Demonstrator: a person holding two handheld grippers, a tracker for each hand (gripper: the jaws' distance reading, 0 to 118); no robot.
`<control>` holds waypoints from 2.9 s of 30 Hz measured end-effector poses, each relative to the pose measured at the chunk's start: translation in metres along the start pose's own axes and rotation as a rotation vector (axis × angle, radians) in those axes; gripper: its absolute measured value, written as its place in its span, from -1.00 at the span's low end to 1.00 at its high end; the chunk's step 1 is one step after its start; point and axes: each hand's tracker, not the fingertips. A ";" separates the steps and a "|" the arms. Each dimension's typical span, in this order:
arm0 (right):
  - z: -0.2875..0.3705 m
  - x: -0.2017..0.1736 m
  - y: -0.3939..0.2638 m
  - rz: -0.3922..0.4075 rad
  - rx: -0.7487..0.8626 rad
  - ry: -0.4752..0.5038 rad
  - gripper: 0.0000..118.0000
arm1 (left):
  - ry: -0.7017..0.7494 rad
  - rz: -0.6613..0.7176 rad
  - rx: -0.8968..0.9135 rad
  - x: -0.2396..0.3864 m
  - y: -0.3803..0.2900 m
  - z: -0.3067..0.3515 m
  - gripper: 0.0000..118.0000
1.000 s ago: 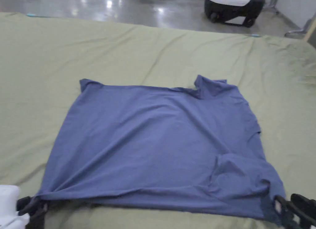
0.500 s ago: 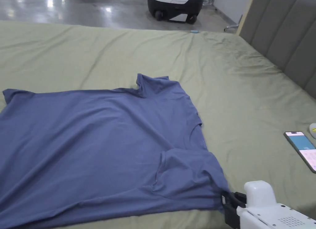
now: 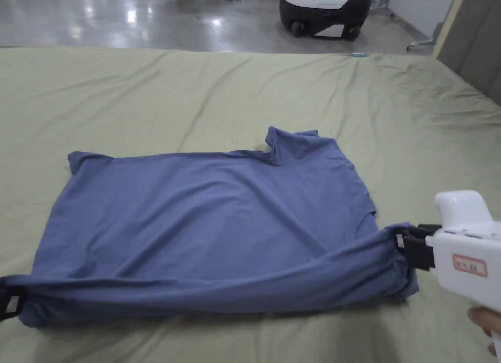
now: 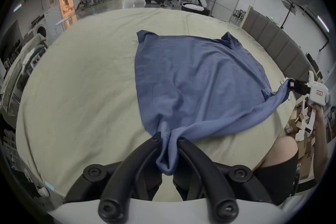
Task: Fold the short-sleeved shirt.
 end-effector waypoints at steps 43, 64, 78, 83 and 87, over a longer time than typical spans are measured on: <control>0.097 -0.075 -0.083 0.121 0.222 -0.016 -0.99 | 0.183 -0.037 0.215 0.022 -0.049 -0.061 0.55; -0.050 0.002 -0.069 -0.046 0.024 -0.057 0.37 | 0.124 -0.064 0.209 0.031 -0.043 -0.051 -0.89; 0.005 0.006 -0.084 -0.088 0.106 0.085 -0.78 | 0.117 -0.103 0.224 0.020 -0.054 -0.010 -0.89; 0.049 -0.002 -0.116 -0.011 0.058 0.096 -0.77 | 0.098 -0.113 0.173 0.013 -0.086 0.017 -0.89; 0.068 -0.009 -0.143 0.054 0.004 0.088 -0.77 | 0.054 -0.116 0.133 0.018 -0.112 0.030 -0.89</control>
